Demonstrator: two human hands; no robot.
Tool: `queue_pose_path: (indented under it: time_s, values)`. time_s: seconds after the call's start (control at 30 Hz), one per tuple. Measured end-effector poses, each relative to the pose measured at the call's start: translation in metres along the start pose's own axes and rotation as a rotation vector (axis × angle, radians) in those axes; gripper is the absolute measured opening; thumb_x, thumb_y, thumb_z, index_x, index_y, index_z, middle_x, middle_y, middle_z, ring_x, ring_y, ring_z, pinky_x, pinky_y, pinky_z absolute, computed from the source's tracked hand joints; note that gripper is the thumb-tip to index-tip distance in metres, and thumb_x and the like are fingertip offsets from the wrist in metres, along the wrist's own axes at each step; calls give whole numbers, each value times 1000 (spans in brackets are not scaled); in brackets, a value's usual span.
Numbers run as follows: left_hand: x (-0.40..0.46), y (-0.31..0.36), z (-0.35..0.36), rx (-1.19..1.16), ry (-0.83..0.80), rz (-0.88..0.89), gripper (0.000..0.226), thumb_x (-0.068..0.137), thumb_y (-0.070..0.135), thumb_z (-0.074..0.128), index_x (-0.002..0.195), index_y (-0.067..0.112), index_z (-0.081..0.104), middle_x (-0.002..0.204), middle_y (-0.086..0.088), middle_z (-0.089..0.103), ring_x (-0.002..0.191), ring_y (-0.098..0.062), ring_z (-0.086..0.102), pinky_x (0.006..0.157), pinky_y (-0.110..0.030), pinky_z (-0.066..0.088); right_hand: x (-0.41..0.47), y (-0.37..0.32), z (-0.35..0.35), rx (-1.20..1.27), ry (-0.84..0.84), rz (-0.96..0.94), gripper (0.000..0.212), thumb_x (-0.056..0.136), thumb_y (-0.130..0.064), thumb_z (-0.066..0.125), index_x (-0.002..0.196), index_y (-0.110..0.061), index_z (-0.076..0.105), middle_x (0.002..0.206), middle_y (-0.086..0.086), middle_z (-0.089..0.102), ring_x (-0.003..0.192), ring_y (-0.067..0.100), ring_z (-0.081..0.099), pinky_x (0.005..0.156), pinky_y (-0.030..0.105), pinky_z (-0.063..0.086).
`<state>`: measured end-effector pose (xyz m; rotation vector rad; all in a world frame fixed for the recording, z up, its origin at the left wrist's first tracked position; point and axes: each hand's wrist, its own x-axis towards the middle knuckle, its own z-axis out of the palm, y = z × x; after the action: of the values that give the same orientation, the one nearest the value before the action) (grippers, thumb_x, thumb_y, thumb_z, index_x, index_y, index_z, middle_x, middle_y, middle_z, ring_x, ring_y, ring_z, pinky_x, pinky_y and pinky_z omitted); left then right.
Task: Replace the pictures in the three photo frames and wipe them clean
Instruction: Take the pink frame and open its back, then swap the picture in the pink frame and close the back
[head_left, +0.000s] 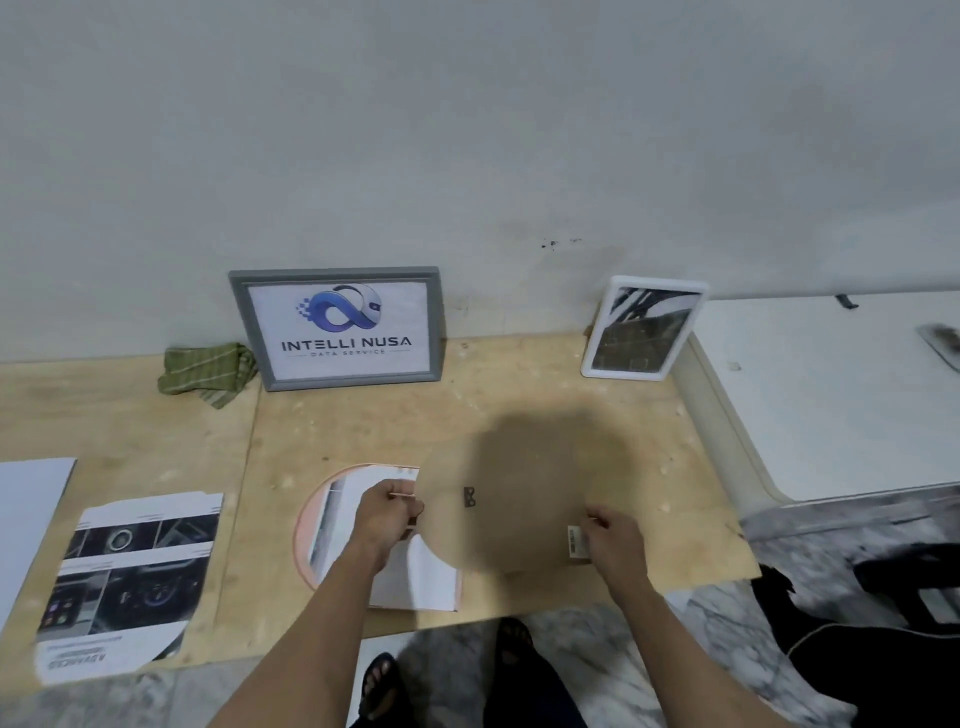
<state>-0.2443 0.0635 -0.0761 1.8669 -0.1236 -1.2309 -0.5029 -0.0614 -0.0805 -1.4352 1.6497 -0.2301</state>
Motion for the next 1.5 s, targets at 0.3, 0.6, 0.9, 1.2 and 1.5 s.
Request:
queue_pose_path:
  time_s: [0.3,0.6,0.9,1.2,1.5]
  values:
    - [5,-24,116,230,-62,-6,13,77,4,66,88,9,62,68,-8,65,56,-23,56,59,-35,51,46,68,-79,-216,56,125,37,93,-7,47,127,-6,61,117,14,67,94,28,63,72,28,47]
    - [3,-20,132,231,-118,-39,18,89,-2,57,86,6,73,72,-7,64,70,-22,54,56,-25,40,59,66,-83,-256,114,136,36,89,-5,49,123,-9,61,122,12,59,100,31,60,75,34,50]
    - [1,-14,15,251,262,-29,5,81,20,65,80,19,61,86,-13,66,77,-34,61,72,-39,50,20,-20,26,-332,-355,-244,13,91,-15,55,95,-9,66,97,5,62,92,21,60,78,27,45]
    - [36,-32,-96,723,319,18,23,92,32,54,90,9,56,86,-5,56,90,-31,59,70,-33,44,-32,-58,124,-565,-576,-220,9,77,-24,63,77,-18,55,69,-4,50,63,14,52,63,26,49]
    - [33,-43,-97,682,264,41,21,89,35,58,97,16,62,100,-1,62,96,-24,62,75,-30,45,-41,-68,163,-588,-322,-117,21,89,-20,50,106,-7,53,92,1,52,80,14,51,50,15,31]
